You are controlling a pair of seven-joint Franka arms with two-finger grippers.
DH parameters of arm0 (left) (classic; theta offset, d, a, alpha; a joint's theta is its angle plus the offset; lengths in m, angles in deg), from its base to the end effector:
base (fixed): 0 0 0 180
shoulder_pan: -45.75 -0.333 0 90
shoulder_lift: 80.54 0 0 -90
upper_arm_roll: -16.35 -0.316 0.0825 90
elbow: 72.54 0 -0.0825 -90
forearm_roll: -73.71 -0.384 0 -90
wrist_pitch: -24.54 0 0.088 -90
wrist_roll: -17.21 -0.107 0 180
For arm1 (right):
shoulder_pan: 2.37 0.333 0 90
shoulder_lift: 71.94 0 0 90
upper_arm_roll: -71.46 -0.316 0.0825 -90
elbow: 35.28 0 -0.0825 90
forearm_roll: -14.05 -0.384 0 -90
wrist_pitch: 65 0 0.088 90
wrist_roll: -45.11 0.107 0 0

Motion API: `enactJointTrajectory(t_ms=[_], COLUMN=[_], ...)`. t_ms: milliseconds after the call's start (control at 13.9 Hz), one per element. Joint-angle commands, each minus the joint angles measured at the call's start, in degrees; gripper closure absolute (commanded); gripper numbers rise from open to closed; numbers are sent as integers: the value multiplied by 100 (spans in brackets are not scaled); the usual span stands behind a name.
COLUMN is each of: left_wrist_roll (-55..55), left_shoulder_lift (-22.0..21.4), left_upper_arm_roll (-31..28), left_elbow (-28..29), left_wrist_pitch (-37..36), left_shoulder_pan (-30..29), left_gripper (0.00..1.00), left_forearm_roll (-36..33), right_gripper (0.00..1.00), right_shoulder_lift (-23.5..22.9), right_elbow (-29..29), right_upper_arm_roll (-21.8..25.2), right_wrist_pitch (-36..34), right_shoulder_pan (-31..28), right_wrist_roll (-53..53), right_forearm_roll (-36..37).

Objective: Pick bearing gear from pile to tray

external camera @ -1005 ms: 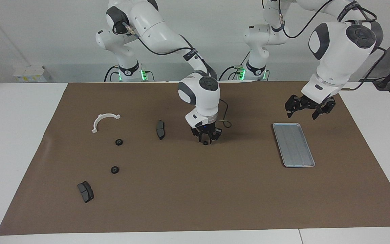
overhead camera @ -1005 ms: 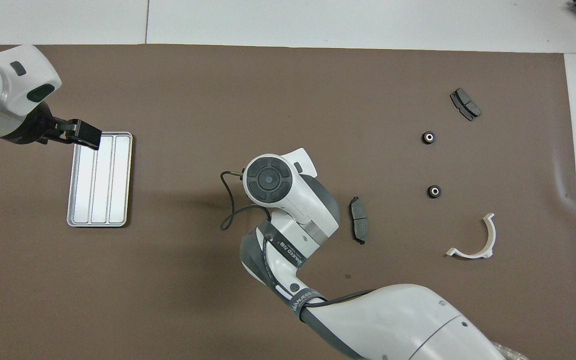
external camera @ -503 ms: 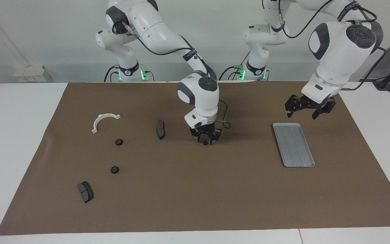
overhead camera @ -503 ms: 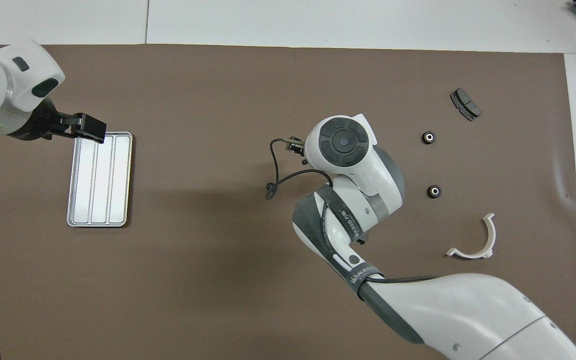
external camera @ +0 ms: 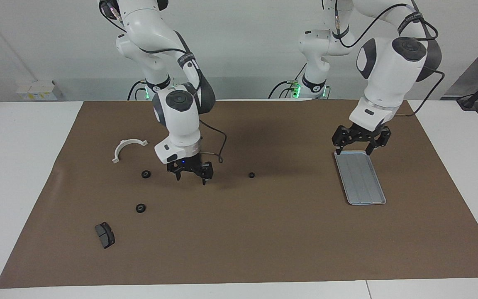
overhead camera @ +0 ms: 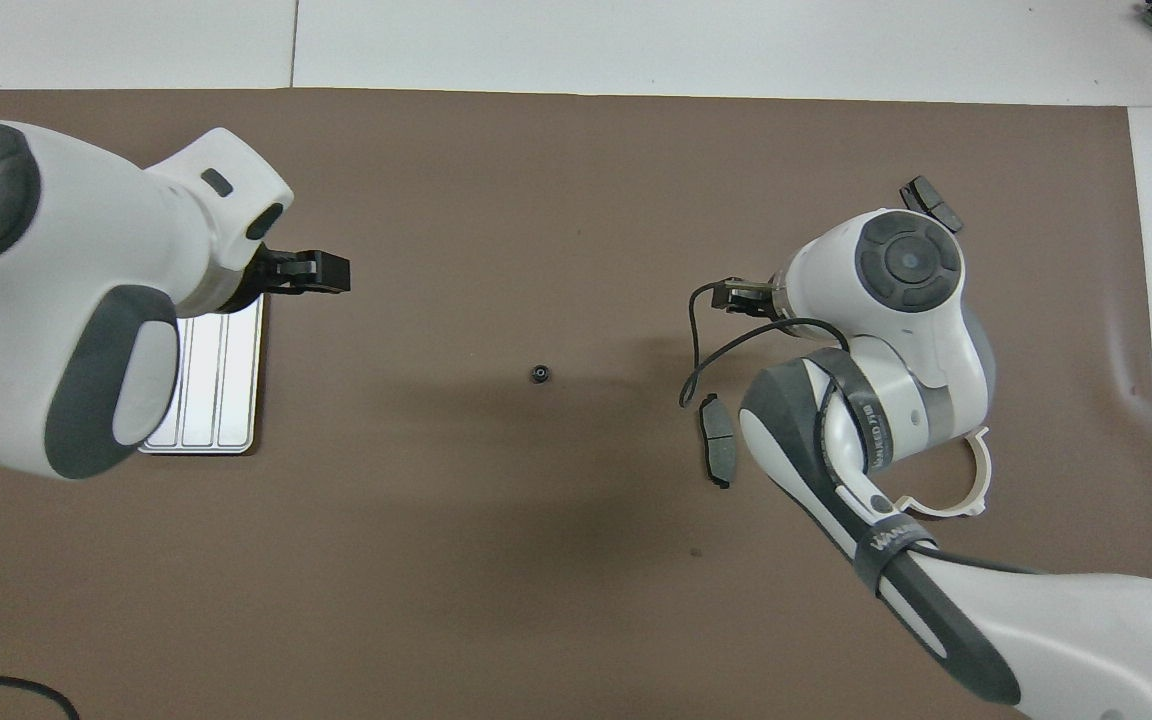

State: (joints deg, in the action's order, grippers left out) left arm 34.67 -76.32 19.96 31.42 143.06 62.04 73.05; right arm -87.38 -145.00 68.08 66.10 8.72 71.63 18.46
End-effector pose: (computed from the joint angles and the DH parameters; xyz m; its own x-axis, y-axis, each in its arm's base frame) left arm 0.5664 -0.2034 0.5113 0.9840 -0.0417 0.1732 -0.0507 -0.9976 0.0479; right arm 0.6048 0.1524 0.3649 0.9799 -0.1641 0.1134 -0.1647 -0.9863 -0.0038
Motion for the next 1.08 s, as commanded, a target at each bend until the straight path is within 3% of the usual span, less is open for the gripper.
enactJointTrajectory(t_ms=[0, 144, 287, 431, 646, 933, 1005], left_wrist_roll=[354, 476, 1019, 1110, 1433, 1567, 1567], left_shoulder_lift=[-247, -89, 61, 131, 824, 1370, 1484], left_upper_arm_roll=[-98, -98, -98, -98, -106, -115, -115], left_elbow=[486, 590, 888, 1126, 1039, 917, 899], left_wrist_pitch=[374, 609, 1328, 1840, 2472, 2975, 3063], left_shoulder_pan=[532, 839, 1156, 1201, 1472, 1640, 1684], left_gripper=[0, 0, 0, 0, 0, 0, 0], left_forearm_roll=[30, 30, 30, 30, 30, 21, -5], right_gripper=[0, 0, 0, 0, 0, 0, 4], right_shoulder_lift=[278, 313, 313, 348, 523, 612, 621], right_elbow=[-506, -865, -1164, -1288, -1674, -1878, -1904], right_upper_arm_roll=[-93, -84, -75, -75, -75, -75, -84], right_wrist_pitch=[196, 643, 978, 1006, 988, 1006, 1006], right_shoulder_pan=[-544, -792, -932, -1099, -1232, -1293, -1293], right_wrist_roll=[-1032, -1455, -1518, -1807, -1914, -1967, -1967], right_forearm_roll=[-353, -354, -354, -354, -354, -354, -354])
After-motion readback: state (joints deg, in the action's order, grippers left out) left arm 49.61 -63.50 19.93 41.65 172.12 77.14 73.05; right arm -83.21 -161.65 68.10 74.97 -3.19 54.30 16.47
